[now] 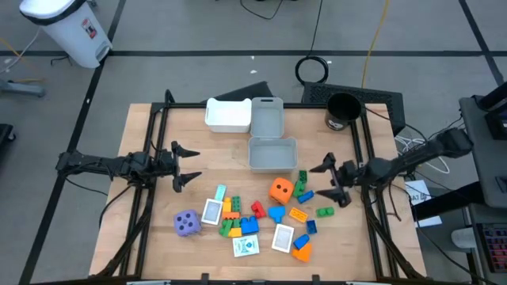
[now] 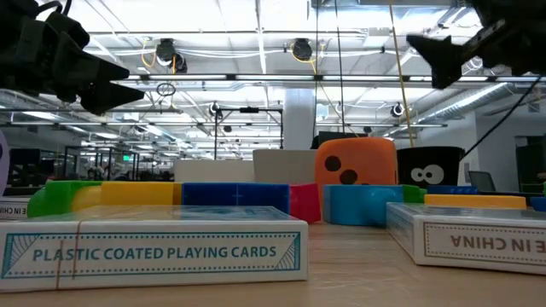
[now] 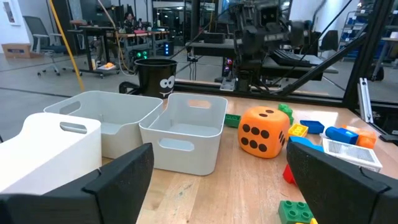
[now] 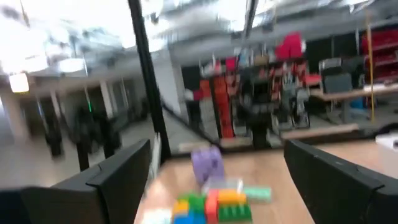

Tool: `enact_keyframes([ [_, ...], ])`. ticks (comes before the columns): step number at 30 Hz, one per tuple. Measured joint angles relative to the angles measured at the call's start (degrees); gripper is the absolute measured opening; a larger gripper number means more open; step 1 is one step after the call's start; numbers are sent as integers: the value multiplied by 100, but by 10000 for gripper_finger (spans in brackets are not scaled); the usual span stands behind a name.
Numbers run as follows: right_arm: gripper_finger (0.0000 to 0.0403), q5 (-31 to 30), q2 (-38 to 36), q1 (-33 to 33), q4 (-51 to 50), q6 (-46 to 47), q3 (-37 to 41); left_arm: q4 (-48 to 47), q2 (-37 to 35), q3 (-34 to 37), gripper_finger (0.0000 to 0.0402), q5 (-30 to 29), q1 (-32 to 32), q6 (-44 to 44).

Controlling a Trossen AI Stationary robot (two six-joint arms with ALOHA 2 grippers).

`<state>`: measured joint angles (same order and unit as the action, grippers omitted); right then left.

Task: Pick & Place Toys
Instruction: Put the brown playing card box into the top gray bin

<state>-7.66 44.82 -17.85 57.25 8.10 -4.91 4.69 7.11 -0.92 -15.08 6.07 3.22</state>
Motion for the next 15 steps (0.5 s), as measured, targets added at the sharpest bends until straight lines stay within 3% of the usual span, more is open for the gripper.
enact_keyframes([
  [7,345,24,1197,-142,208,-14,-514,1,0,-1,374,0,-1,0],
  [15,345,36,1744,-140,1078,234,-722,2,-2,1,374,1,0,0],
])
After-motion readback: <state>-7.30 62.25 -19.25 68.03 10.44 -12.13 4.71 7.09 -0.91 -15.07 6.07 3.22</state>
